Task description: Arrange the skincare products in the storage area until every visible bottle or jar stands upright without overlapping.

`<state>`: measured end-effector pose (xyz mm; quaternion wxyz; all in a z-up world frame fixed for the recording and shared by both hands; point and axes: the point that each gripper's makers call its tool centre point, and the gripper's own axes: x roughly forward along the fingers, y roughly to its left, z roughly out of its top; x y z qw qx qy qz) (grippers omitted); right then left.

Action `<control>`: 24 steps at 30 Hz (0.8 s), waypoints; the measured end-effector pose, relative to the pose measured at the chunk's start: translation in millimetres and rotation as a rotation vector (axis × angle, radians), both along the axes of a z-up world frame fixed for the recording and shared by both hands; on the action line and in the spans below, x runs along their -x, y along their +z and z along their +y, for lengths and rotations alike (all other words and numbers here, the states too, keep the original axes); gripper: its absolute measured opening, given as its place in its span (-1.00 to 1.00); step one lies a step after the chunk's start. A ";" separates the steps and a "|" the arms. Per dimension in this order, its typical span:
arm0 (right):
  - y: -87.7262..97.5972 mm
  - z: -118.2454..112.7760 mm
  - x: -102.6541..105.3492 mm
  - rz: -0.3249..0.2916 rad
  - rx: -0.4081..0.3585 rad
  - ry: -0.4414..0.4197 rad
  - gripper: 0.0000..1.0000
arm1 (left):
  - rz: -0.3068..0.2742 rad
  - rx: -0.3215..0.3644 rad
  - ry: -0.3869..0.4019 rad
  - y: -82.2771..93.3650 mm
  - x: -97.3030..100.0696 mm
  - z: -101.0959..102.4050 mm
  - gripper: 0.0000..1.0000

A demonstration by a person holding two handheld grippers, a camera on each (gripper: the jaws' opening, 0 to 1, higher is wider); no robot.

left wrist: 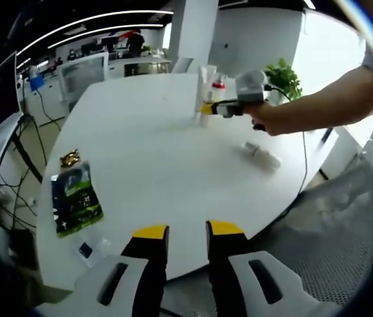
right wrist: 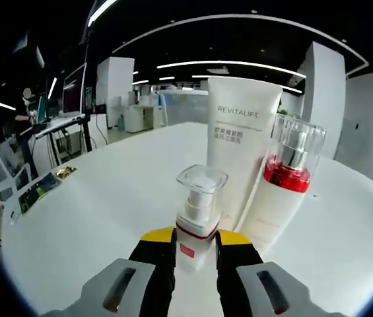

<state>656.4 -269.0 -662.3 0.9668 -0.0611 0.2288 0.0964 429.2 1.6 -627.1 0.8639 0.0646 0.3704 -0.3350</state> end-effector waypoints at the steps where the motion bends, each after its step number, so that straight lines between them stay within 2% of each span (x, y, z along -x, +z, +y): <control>1: 0.2 -0.6 -0.7 0.003 0.000 -0.001 -0.68 | 0.001 -0.001 0.000 -0.2 0.1 0.1 -0.60; 15: 2.6 -2.9 -5.0 0.012 0.010 -0.001 -0.68 | 0.016 -0.001 -0.005 -2.1 1.5 -0.5 -0.65; 21: 3.5 -3.0 -6.6 0.021 -0.036 -0.009 -0.68 | 0.023 -0.002 -0.008 -3.1 2.2 -0.8 -0.65; 24: 4.0 -4.0 -5.1 0.017 -0.034 -0.006 -0.61 | 0.022 0.006 -0.009 -2.3 2.3 -2.0 -0.63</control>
